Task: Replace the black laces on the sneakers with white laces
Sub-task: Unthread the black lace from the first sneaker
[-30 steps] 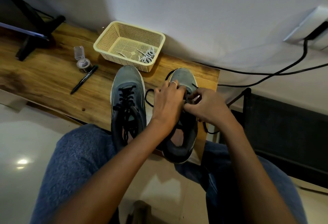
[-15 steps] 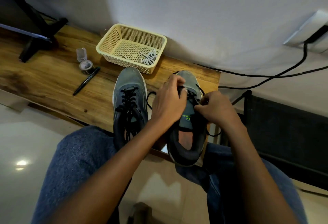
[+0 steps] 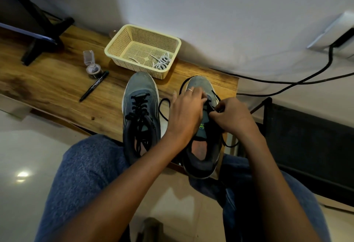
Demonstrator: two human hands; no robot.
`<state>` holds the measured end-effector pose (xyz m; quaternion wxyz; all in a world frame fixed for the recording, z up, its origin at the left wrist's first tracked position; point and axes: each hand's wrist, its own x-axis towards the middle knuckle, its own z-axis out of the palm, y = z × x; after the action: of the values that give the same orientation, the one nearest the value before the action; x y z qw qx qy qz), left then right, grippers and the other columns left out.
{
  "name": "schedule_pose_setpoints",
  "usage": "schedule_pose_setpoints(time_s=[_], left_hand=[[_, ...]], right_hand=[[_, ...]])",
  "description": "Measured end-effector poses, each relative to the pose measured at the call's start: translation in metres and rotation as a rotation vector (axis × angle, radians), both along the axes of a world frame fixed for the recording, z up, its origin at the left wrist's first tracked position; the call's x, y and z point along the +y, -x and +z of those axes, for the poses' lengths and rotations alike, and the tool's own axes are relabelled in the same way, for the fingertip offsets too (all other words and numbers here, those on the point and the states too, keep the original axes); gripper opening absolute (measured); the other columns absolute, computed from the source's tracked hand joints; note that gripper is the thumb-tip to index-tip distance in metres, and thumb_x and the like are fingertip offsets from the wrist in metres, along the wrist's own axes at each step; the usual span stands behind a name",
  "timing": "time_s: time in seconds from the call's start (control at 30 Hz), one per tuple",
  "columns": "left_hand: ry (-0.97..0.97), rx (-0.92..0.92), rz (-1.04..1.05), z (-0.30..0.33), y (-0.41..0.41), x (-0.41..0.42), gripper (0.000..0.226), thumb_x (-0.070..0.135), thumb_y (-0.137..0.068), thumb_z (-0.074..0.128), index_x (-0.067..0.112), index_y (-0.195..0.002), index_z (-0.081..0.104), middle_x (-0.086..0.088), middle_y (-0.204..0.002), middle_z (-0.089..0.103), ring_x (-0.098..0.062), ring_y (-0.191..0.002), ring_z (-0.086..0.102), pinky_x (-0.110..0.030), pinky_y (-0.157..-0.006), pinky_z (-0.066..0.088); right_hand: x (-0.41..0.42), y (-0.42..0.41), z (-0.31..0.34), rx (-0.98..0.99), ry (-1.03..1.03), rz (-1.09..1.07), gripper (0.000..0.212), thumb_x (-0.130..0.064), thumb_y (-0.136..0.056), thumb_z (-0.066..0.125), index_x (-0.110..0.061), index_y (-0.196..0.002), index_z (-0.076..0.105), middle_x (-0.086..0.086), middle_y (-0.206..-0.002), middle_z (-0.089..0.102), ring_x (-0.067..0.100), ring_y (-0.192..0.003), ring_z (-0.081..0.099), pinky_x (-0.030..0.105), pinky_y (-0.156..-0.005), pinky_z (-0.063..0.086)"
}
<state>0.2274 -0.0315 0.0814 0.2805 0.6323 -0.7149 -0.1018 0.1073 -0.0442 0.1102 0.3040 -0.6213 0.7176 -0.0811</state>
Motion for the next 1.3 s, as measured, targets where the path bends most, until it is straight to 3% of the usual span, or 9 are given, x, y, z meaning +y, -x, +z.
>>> schedule_pose_setpoints(time_s=[0.1,0.23,0.37,0.43,0.53,0.83,1.0,1.17,1.3], left_hand=[[0.108,0.269,0.074,0.002,0.001,0.002,0.014,0.017,-0.100,0.044,0.010,-0.107,0.054,-0.001,-0.093,0.058,-0.011,-0.070,0.051,-0.015,-0.053,0.035],[-0.032,0.569,0.295,-0.005,-0.003,-0.006,0.011,0.020,-0.100,0.043,0.016,-0.109,0.047,0.000,-0.100,0.057,-0.015,-0.082,0.058,-0.033,-0.063,0.046],[-0.057,0.280,0.154,-0.001,-0.003,-0.004,0.035,0.030,-0.091,0.055,0.022,-0.124,0.047,0.003,-0.118,0.061,-0.021,-0.114,0.051,-0.044,-0.094,0.043],[-0.097,0.003,0.063,0.000,-0.003,-0.004,0.041,0.037,-0.088,0.057,0.028,-0.128,0.052,0.005,-0.127,0.060,-0.020,-0.132,0.037,-0.052,-0.112,0.021],[-0.135,-0.267,0.004,-0.001,-0.005,-0.003,0.034,0.039,-0.087,0.060,0.032,-0.121,0.061,0.011,-0.134,0.056,-0.018,-0.140,0.027,-0.056,-0.114,-0.001],[-0.010,-0.206,-0.029,-0.005,-0.004,-0.003,0.016,0.031,-0.088,0.064,0.028,-0.103,0.070,0.006,-0.103,0.070,-0.016,-0.120,0.050,-0.047,-0.113,0.004],[-0.019,0.172,0.016,-0.010,-0.001,-0.001,0.014,0.017,-0.093,0.057,0.017,-0.103,0.066,-0.004,-0.096,0.071,-0.023,-0.097,0.063,-0.039,-0.109,0.027],[0.057,0.816,0.250,-0.008,0.005,-0.003,0.010,0.011,-0.100,0.047,0.006,-0.107,0.050,-0.002,-0.094,0.068,-0.010,-0.082,0.067,-0.027,-0.071,0.056],[0.092,0.945,0.342,-0.005,0.002,-0.007,0.009,0.008,-0.097,0.044,0.012,-0.105,0.042,0.001,-0.095,0.063,-0.014,-0.080,0.065,-0.045,-0.074,0.054]], right_hand=[[0.000,0.002,0.002,-0.018,0.000,-0.030,0.017,-0.022,-0.085,0.065,-0.007,-0.093,0.068,0.014,-0.095,0.066,0.029,-0.092,0.063,0.045,-0.082,0.055],[0.001,-0.001,0.002,-0.053,-0.027,-0.026,0.018,-0.020,-0.086,0.065,-0.004,-0.091,0.069,0.014,-0.092,0.067,0.029,-0.087,0.064,0.046,-0.080,0.056],[0.000,-0.002,0.001,-0.044,-0.043,-0.008,0.019,-0.019,-0.086,0.064,-0.002,-0.093,0.068,0.014,-0.091,0.066,0.029,-0.084,0.065,0.047,-0.078,0.057],[0.000,-0.003,0.001,-0.020,-0.041,0.002,0.019,-0.020,-0.086,0.064,-0.003,-0.093,0.067,0.012,-0.088,0.064,0.028,-0.083,0.064,0.045,-0.076,0.057],[0.000,-0.005,0.001,0.003,-0.025,0.021,0.018,-0.021,-0.084,0.064,-0.005,-0.092,0.067,0.011,-0.085,0.064,0.028,-0.080,0.064,0.042,-0.072,0.057],[0.002,-0.009,0.000,0.014,-0.024,0.066,0.021,-0.020,-0.085,0.064,-0.004,-0.097,0.065,0.015,-0.094,0.064,0.032,-0.086,0.064,0.048,-0.074,0.057],[0.002,-0.006,0.003,-0.021,-0.020,0.017,0.019,-0.020,-0.084,0.065,-0.005,-0.096,0.066,0.013,-0.090,0.065,0.029,-0.083,0.065,0.047,-0.075,0.057],[0.002,-0.004,0.004,-0.063,-0.024,-0.031,0.019,-0.021,-0.085,0.067,-0.007,-0.097,0.064,0.013,-0.097,0.064,0.029,-0.089,0.064,0.046,-0.079,0.057],[0.002,-0.007,0.003,-0.067,-0.048,-0.003,0.015,-0.021,-0.086,0.067,-0.009,-0.094,0.065,0.013,-0.099,0.065,0.027,-0.091,0.063,0.046,-0.083,0.056]])
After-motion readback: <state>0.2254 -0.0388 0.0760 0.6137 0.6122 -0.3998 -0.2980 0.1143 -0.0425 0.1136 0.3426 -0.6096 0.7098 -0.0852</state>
